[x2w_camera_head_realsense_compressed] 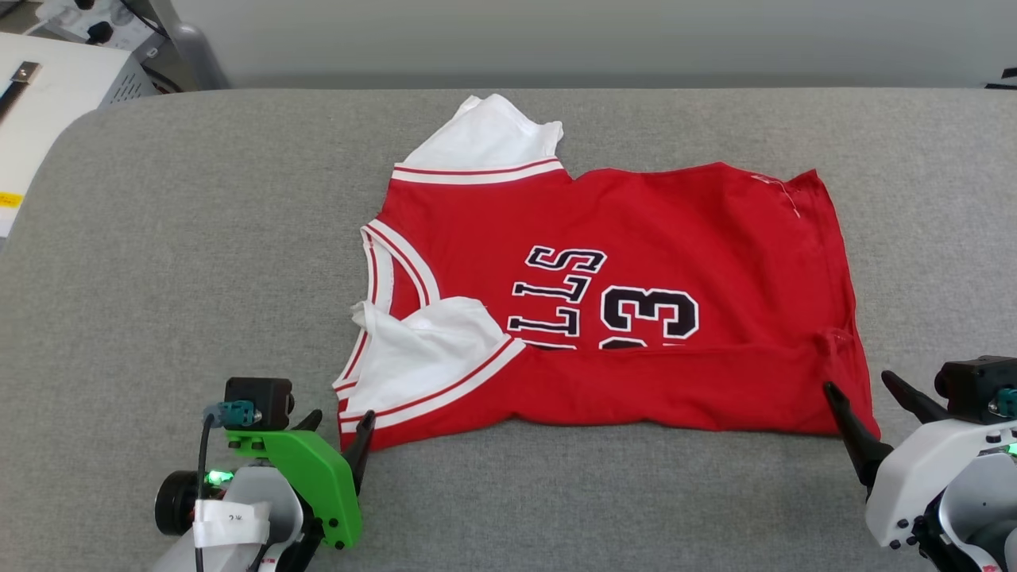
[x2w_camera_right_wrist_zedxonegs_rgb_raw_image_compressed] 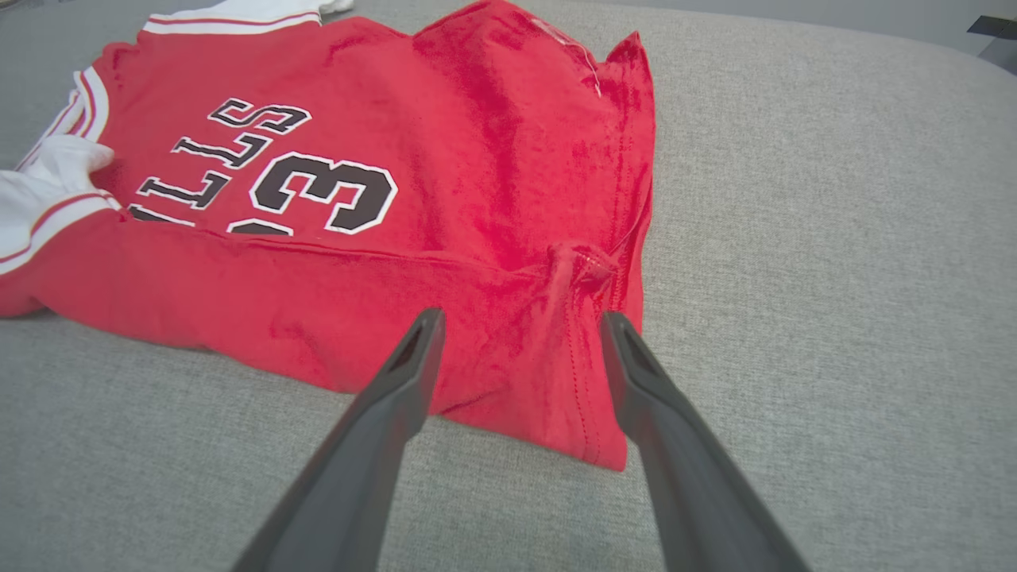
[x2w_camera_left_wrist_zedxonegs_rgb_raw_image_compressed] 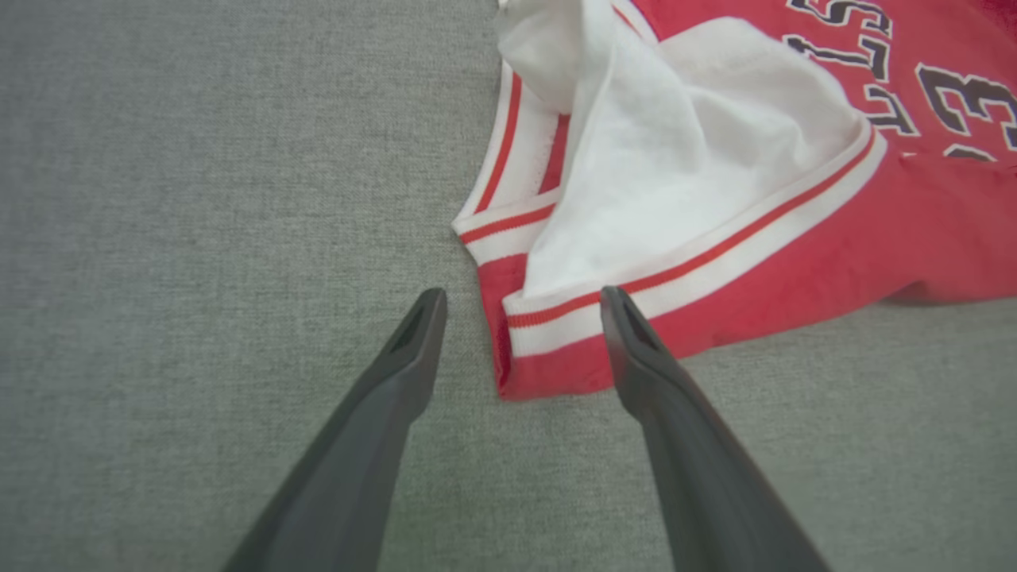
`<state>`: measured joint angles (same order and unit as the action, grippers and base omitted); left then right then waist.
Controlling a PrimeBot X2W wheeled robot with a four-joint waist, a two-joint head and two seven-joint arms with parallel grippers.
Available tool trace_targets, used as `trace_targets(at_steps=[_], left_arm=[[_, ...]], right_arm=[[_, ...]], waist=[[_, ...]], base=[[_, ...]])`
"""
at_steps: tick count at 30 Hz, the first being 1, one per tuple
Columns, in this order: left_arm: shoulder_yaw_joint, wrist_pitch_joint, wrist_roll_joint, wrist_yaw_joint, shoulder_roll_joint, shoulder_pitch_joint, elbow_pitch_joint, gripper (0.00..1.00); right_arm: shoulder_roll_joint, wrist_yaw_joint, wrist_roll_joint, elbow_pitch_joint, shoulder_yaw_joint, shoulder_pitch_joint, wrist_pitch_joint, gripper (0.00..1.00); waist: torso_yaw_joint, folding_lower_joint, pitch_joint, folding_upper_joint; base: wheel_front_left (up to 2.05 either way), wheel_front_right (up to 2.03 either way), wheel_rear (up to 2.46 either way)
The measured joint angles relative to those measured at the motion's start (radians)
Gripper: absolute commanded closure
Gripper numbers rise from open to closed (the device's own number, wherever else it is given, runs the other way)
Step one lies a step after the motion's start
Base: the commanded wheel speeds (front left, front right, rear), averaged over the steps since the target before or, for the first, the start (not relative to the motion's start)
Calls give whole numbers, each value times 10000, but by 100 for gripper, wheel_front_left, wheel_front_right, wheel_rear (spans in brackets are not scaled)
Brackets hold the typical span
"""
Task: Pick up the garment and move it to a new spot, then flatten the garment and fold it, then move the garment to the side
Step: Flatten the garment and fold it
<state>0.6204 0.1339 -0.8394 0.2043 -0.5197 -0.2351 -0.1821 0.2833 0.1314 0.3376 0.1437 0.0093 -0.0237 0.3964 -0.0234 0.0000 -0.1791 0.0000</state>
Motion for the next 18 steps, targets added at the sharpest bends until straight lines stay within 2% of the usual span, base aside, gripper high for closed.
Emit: trace_targets(at_steps=[11,12,13,14,15,18], left_arm=[[138,627,121,535,-90,-346,-631,0],[163,711,121,531,-90,-393,-652,13],[190,800,117,460,-96,-449,-673,57],[180,842,96,362,-94,-492,-688,90],[182,869,48,276,-84,-531,-696,100],[255,855,-25,-33,54,-582,-700,100]], right_arm=[[-31,0,-4,88,198,155,-12,0],[-23,0,-4,88,196,160,-17,0],[-8,0,-6,82,196,162,-17,0],[17,0,-15,73,194,163,-13,0],[50,0,-40,58,182,163,4,0],[153,0,-104,-90,123,161,251,0]], waist=[[402,0,-659,0],[415,0,-693,1],[423,-1,-725,1],[414,0,-737,0],[395,0,-739,0],[283,0,-678,0]], base=[[0,0,0],[0,0,0],[0,0,0],[0,0,0],[0,0,0],[0,0,0]])
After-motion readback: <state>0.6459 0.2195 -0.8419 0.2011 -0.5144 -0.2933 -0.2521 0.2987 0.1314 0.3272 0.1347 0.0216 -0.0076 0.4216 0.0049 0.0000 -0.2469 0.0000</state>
